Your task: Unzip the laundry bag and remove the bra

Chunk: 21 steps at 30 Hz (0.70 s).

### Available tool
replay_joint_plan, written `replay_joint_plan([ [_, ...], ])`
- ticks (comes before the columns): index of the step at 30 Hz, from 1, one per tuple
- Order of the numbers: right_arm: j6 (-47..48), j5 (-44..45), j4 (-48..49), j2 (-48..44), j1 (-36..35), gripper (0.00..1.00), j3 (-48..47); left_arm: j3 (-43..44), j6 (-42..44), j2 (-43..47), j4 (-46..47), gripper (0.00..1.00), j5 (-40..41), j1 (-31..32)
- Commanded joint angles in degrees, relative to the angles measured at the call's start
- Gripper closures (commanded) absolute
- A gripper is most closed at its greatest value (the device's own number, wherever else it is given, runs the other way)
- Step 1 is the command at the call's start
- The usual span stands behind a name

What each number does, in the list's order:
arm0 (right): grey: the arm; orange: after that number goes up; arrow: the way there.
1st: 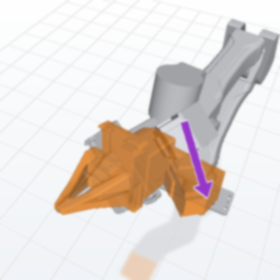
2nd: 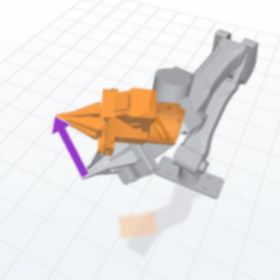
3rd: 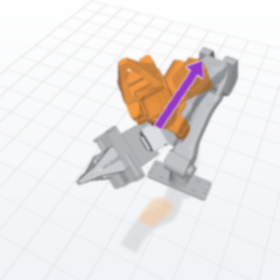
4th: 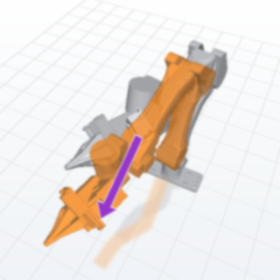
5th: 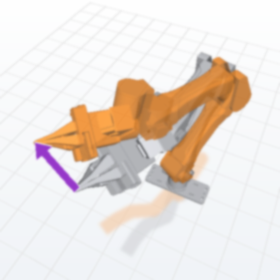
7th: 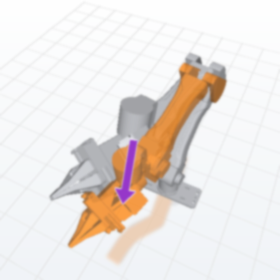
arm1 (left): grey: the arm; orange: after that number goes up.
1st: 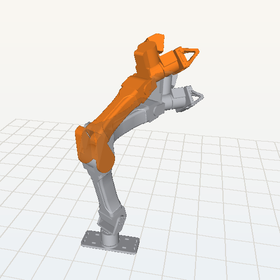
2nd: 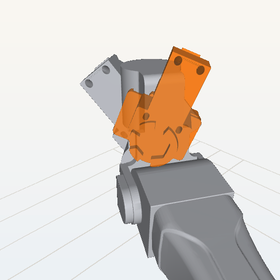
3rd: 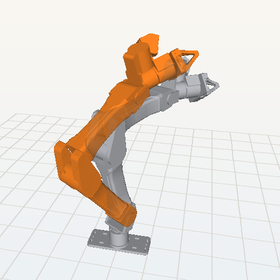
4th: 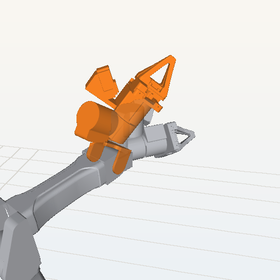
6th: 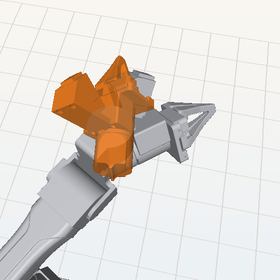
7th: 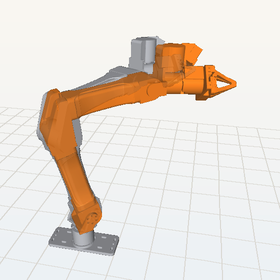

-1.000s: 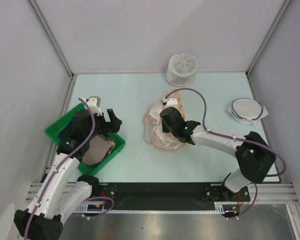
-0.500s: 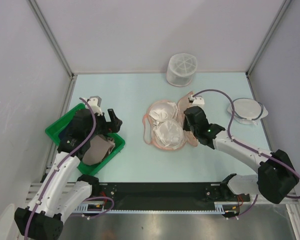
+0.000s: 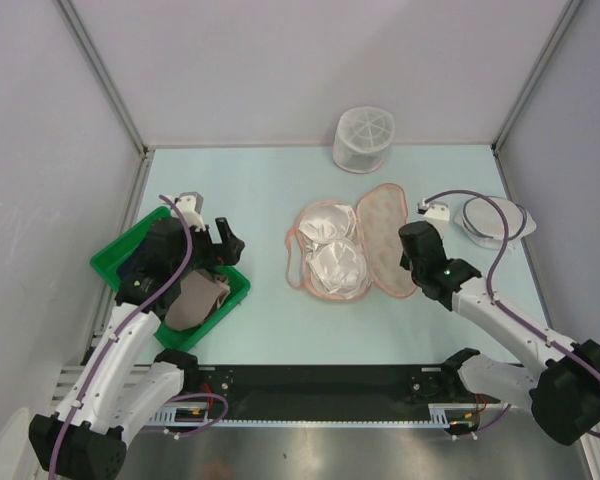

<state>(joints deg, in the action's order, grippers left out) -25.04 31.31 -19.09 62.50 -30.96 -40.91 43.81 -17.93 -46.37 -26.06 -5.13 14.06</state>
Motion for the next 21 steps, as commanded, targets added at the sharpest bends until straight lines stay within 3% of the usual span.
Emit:
replay_joint_plan([
  [1, -0.19, 4.2, -4.46, -4.84, 3.09, 0.51, 0.47, -0.13, 0.44, 0.84, 0.84, 0.0, 1.25, -0.62],
  [4, 0.6, 3.5, -4.73, -7.56, 5.72, 0.27, 1.0, -0.31, 0.09, 2.15, 0.75, 0.0, 5.03, -0.44],
  [7, 1.57, 0.78, -3.59, -9.32, 7.84, 0.2, 1.18, 0.13, 0.09, 2.77, 0.84, 0.02, 8.89, 1.74],
  [12, 1.49, -5.11, -0.87, -9.85, 9.16, 0.18, 2.32, 4.07, -2.1, -0.12, 0.49, 0.04, 17.05, 12.55],
  [16, -0.01, -9.94, 0.81, -9.94, 9.25, 0.17, 3.64, 6.81, -4.65, -7.31, 5.21, 0.04, 24.08, 25.18],
  [18, -0.36, -13.54, 0.9, -10.64, 9.34, 0.17, 3.73, 10.48, -5.35, -15.97, 7.77, 0.02, 23.85, 28.55],
  [21, -0.1, -16.98, 0.2, -12.57, 9.52, 0.14, 3.73, 15.84, -6.93, -28.37, 13.22, 0.01, 16.48, 31.11],
])
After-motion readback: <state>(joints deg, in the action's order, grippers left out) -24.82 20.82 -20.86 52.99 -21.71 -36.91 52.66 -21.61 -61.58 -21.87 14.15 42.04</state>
